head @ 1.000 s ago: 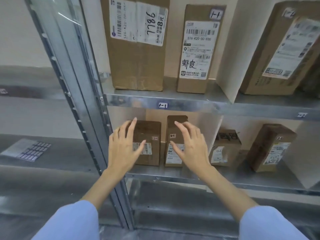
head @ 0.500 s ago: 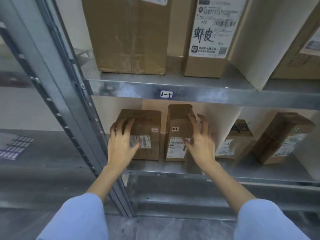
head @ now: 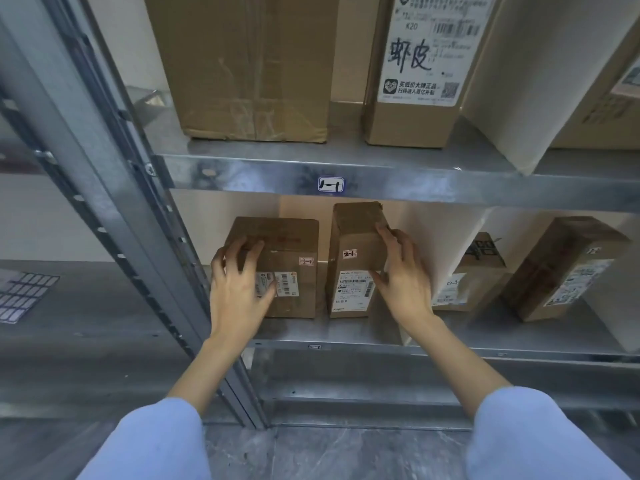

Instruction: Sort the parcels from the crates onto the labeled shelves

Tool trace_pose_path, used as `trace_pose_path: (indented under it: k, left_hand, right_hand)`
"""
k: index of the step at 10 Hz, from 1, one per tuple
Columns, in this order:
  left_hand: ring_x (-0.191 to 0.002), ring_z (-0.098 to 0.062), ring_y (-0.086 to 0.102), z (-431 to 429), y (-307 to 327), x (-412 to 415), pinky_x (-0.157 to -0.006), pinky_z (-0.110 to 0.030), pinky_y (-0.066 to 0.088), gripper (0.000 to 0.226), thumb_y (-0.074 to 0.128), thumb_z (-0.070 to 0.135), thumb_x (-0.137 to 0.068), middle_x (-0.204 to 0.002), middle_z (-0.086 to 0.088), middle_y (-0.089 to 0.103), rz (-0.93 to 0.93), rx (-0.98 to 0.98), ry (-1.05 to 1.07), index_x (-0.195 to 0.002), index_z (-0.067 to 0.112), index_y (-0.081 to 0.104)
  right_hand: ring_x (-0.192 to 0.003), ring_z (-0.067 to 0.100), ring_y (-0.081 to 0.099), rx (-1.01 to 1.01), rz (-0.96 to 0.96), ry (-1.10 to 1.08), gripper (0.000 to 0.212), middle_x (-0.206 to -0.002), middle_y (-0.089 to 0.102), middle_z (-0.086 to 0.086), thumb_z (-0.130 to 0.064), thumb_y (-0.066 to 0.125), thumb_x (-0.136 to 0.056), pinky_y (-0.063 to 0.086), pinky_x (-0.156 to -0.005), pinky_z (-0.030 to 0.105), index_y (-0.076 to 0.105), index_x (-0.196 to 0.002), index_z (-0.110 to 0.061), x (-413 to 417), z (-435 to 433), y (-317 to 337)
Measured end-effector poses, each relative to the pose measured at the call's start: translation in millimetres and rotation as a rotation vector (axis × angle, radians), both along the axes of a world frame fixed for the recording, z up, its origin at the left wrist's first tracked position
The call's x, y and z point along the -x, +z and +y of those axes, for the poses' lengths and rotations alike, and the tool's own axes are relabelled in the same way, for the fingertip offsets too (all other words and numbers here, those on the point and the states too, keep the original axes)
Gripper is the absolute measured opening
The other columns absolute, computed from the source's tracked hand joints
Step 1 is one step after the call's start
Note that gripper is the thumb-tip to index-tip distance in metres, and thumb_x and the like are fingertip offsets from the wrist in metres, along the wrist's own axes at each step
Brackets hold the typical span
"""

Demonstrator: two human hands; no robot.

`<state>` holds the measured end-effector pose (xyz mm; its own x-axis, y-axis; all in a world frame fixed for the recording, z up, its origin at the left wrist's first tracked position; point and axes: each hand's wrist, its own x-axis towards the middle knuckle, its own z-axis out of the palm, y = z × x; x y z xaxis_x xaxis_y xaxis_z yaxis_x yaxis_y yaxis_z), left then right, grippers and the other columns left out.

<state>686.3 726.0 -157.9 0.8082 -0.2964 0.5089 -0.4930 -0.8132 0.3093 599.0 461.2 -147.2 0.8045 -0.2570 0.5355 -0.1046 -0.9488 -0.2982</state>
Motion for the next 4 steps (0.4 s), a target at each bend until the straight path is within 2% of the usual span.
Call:
trace_pose_path:
  k: [2,4]
  left_hand:
    - [-0.125,-0.038,0.038,3,3,5,-0.094,-0.051,0.048,0.075,0.077,0.032,-0.075,-0.145,-0.011,0.041,-0.01,-0.04,0.0,-0.142,0.018,0.045]
    - [-0.136,-0.036,0.034,3,9,14,-0.108,-0.048,0.039,0.083,0.075,0.037,-0.078,-0.152,-0.014,0.031,0.021,-0.079,-0.02,-0.148,0.016,0.035]
  right_hand:
    - [-0.122,0.033,0.052,-0.03,0.039,0.018,0.102,-0.138,0.048,0.013,-0.011,0.085,-0.07,0.06,-0.069,0.046,0.024,-0.15,-0.027,3,1,5]
    - [-0.134,0.031,0.043,-0.055,0.122,0.046,0.106,-0.154,0.031,0.008,-0.019,0.08,-0.079,0.06,-0.075,0.048,0.009,-0.156,-0.033,14,3,15]
